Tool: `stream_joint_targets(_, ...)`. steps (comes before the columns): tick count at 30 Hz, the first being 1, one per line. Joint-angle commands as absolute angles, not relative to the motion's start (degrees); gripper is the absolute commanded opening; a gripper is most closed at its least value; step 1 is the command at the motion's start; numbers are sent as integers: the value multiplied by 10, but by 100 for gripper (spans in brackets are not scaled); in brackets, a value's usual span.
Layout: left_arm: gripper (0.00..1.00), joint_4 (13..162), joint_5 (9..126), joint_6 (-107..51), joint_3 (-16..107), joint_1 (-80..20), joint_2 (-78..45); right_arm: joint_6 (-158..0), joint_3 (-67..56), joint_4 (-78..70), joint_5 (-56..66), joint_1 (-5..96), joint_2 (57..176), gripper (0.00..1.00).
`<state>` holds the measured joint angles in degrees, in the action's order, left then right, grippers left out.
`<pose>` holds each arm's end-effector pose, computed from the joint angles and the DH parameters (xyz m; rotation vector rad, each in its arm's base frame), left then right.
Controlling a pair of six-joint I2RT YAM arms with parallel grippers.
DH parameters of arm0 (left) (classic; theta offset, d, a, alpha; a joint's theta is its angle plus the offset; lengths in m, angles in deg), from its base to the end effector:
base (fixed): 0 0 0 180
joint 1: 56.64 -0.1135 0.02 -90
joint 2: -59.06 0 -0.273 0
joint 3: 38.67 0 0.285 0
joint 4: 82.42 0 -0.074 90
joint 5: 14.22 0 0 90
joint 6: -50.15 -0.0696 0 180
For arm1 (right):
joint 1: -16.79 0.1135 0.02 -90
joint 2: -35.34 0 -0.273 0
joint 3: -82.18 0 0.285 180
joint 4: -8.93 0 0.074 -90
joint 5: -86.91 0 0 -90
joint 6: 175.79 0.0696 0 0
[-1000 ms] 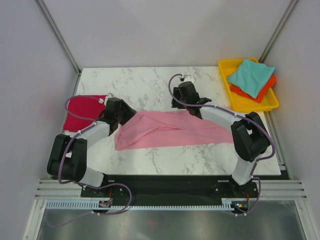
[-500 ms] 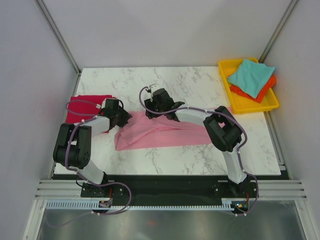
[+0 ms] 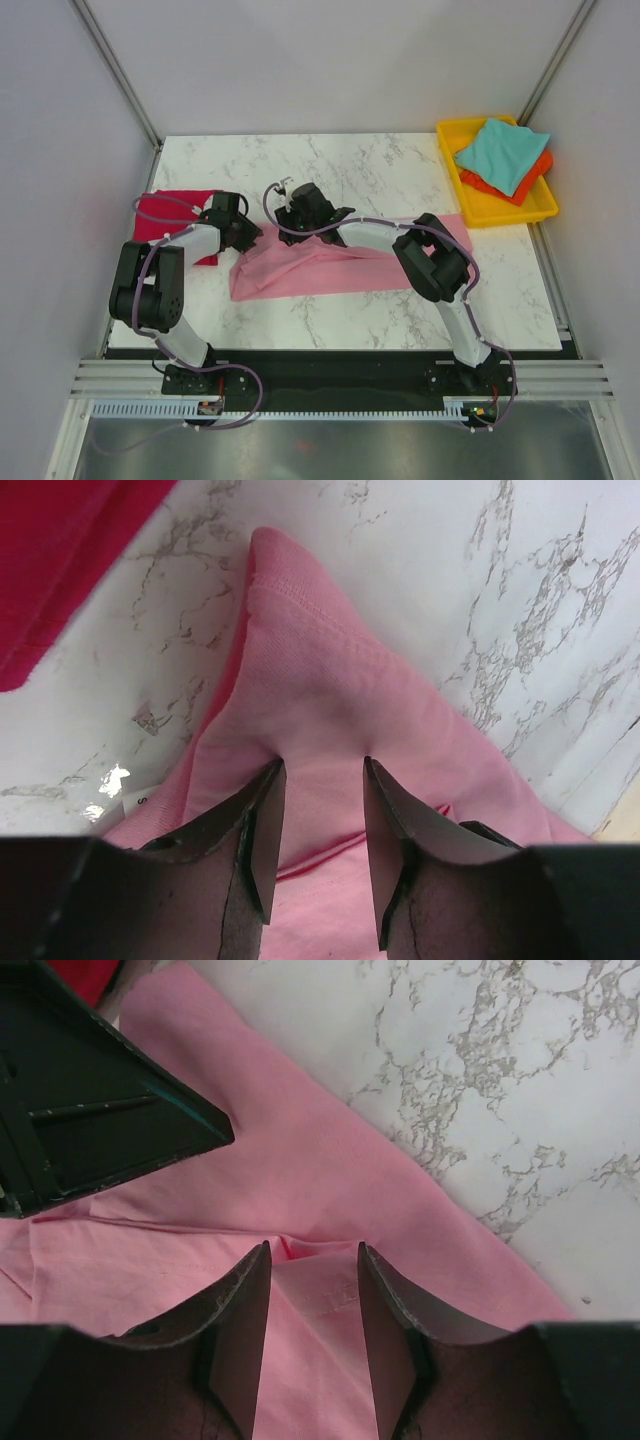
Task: Fold and stack the t-shirts
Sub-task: Fold the tshirt
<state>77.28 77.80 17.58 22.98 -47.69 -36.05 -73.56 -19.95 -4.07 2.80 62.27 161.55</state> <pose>0.3629 -0.0547 0.1125 -1.0652 2.3297 -0.4211 0.3846 0.4013 0.1311 -0.7134 2.1837 0.6551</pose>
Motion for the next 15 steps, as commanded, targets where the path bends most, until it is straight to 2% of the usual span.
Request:
stream_joint_targets(1,44,750,799,180,246,-481,-372,-745,-219,-30,46,622,1614,48)
stream_joint_targets(5,43,748,797,177,250,-482,-374,-745,-221,-31,30,624,1615,60)
stream_joint_targets(8,43,747,793,175,252,-482,-374,-750,-225,-45,17,623,1619,64)
stream_joint_targets(10,42,748,791,175,252,-482,-374,-751,-227,-50,8,623,1620,59)
stream_joint_targets(11,41,748,791,174,252,-481,-374,-751,-230,-52,6,623,1621,49)
stream_joint_targets(13,41,748,792,174,252,-482,-374,-751,-230,-53,3,623,1619,38)
stream_joint_targets(15,41,747,793,173,253,-482,-374,-751,-229,-53,1,623,1617,30)
